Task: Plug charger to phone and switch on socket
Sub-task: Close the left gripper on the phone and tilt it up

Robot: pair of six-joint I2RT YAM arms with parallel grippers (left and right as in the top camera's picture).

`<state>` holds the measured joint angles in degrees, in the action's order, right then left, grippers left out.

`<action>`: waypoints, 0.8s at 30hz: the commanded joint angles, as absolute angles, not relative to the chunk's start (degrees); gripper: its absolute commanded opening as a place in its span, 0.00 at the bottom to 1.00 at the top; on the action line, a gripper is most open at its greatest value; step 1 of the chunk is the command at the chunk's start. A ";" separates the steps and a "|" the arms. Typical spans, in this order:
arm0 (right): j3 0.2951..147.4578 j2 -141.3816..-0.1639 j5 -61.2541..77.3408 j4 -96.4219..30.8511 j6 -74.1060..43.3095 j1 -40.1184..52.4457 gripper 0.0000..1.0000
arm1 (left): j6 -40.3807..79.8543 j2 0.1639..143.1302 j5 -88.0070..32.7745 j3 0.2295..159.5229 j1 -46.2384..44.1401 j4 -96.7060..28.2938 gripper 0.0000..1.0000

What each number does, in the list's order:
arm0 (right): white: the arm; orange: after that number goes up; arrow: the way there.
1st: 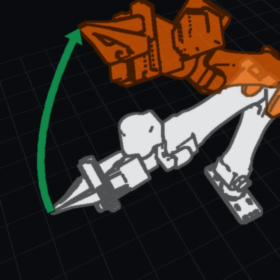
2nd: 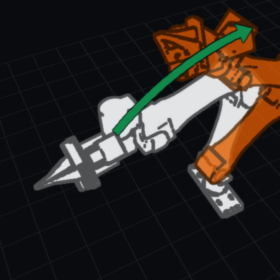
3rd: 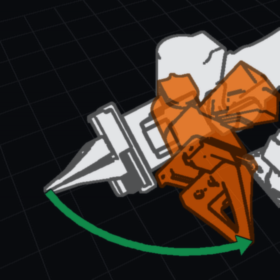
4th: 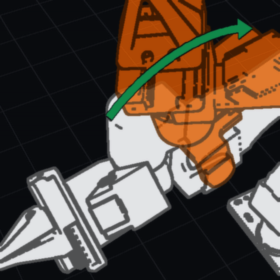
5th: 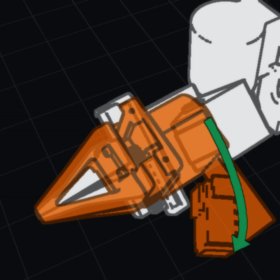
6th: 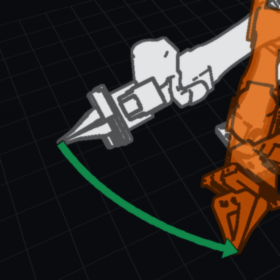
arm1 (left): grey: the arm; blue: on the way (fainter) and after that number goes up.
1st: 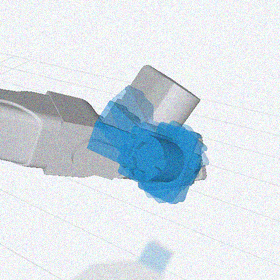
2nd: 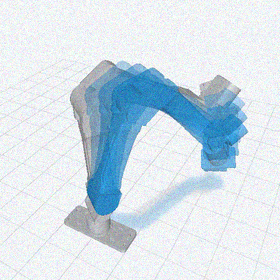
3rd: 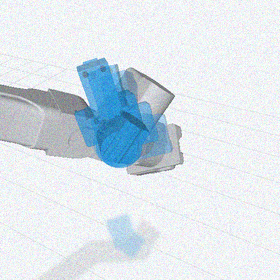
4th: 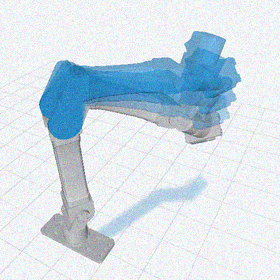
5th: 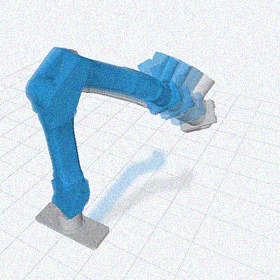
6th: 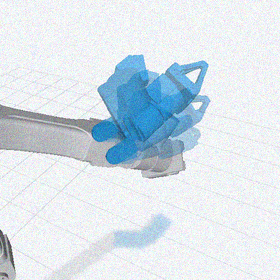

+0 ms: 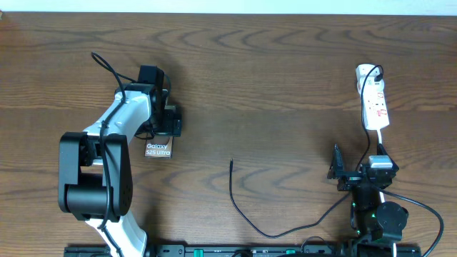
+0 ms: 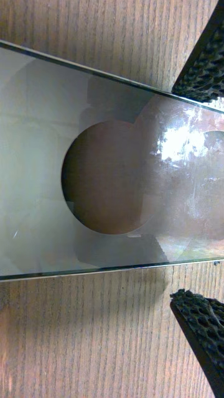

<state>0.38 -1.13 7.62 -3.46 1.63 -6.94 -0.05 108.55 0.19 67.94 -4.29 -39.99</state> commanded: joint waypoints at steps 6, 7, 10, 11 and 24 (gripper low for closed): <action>0.32 -1.15 7.18 -3.70 0.89 -6.87 0.99 | -1.91 109.36 0.45 67.70 -4.16 -40.21 0.98; 0.32 -1.15 7.18 -3.70 0.89 -6.87 0.99 | -1.91 109.36 0.43 67.70 -4.16 -40.21 0.98; 0.32 -1.15 7.18 -3.70 0.89 -6.87 0.99 | -2.00 109.36 0.23 67.70 -4.16 -40.21 0.98; 0.32 -1.15 7.18 -3.70 0.89 -6.87 0.99 | -2.59 109.36 -0.56 67.70 -4.16 -40.21 0.98; 0.32 -1.15 7.18 -3.70 0.89 -6.87 0.99 | -4.25 109.36 -3.40 67.70 -4.16 -40.10 0.98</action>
<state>0.38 -1.13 7.62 -3.49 1.65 -6.94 -3.29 108.55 -2.90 67.94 -4.29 -40.01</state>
